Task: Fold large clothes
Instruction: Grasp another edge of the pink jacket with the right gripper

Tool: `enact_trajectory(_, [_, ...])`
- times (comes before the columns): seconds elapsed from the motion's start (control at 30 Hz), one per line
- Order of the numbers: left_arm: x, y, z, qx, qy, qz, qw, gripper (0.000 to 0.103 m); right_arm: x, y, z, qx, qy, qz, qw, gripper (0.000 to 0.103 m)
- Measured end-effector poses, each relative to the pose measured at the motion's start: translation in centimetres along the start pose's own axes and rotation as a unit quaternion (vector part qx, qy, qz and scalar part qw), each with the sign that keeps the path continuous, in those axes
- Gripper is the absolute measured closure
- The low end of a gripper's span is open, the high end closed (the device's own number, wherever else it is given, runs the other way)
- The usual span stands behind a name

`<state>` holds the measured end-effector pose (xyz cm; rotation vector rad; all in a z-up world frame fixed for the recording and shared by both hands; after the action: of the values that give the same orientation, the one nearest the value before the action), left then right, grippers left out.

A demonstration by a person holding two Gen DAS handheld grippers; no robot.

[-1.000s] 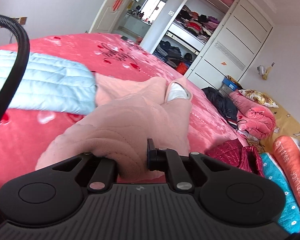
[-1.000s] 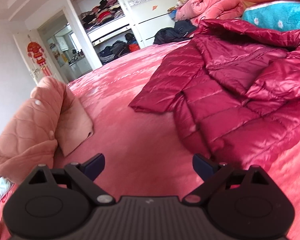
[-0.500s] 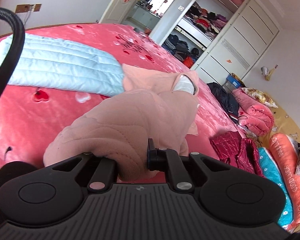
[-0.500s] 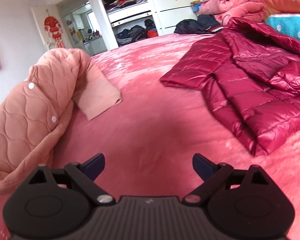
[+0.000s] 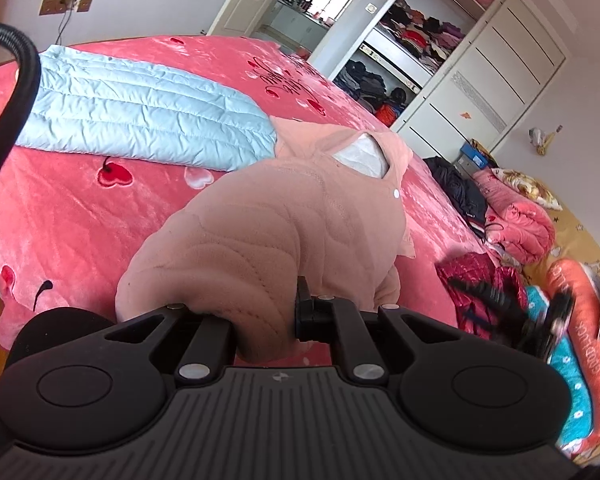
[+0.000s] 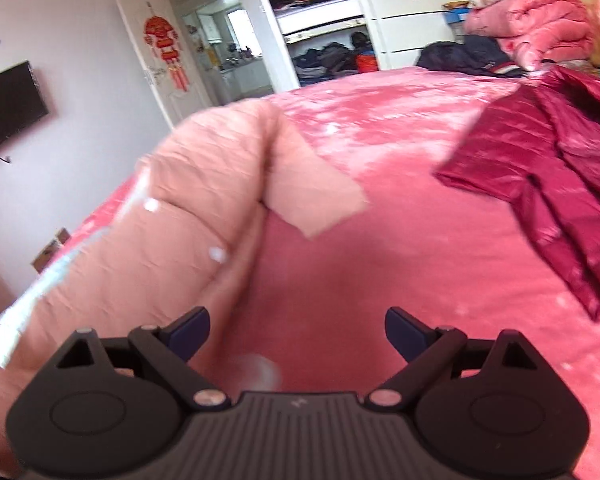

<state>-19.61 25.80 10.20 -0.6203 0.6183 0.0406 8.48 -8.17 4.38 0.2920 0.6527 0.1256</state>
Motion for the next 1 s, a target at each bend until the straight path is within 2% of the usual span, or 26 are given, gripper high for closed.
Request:
enact_trajectory(0.13, [0.4,0.0,0.1,0.008,0.008,-0.001,0.9999,0.093,1.3,3.0,3.2,-0.015,-0.007,0.025,1.000,0.009])
enact_trajectory(0.27, [0.9,-0.4,-0.7,0.020,0.035,-0.014,0.9991,0.093,3.4,6.8,7.2,-0.034,-0.015,0.054,0.998,0.009])
enact_trajectory(0.37, [0.8,-0.4,-1.5,0.033,0.056,-0.029,0.9974,0.093,5.6,9.2,10.1,-0.030,-0.005,0.069,0.997,0.009])
enact_trajectory(0.5, [1.2,-0.5,-2.5,0.048,0.089,-0.054,0.9934,0.093,9.7,12.0,13.9,-0.031,0.015,0.039,0.999,0.009])
enact_trajectory(0.63, [1.8,-0.3,-3.1,0.051,0.121,-0.072,0.9887,0.093,13.8,14.4,15.9,-0.039,0.036,0.022,0.998,0.008])
enact_trajectory(0.73, [1.9,-0.2,-3.1,0.056,0.128,-0.077,0.9871,0.093,17.1,15.8,16.5,-0.072,0.046,-0.056,0.995,0.008])
enact_trajectory(0.87, [2.7,-0.4,-3.0,0.059,0.137,-0.080,0.9856,0.093,20.8,15.8,16.2,-0.086,0.060,-0.132,0.986,0.008])
enact_trajectory(0.97, [2.9,0.2,-3.0,0.054,0.143,-0.079,0.9851,0.093,22.7,14.9,15.6,-0.077,0.079,-0.150,0.983,0.011])
enact_trajectory(1.0, [3.1,-0.1,-3.2,0.051,0.144,-0.077,0.9852,0.093,22.9,14.4,15.3,-0.070,0.081,-0.147,0.983,0.017])
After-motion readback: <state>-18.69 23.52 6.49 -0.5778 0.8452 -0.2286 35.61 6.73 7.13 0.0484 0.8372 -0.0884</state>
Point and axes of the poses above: each gripper's, at about its wrist camera, not at the fingertips, and x roughly the way its jaws point, y to its left, z to its top, the point moved 3 cm from there along x, roughly the way its jaws point, and after that the axes turned 3 degrees about -z, right-handed, at the moved point
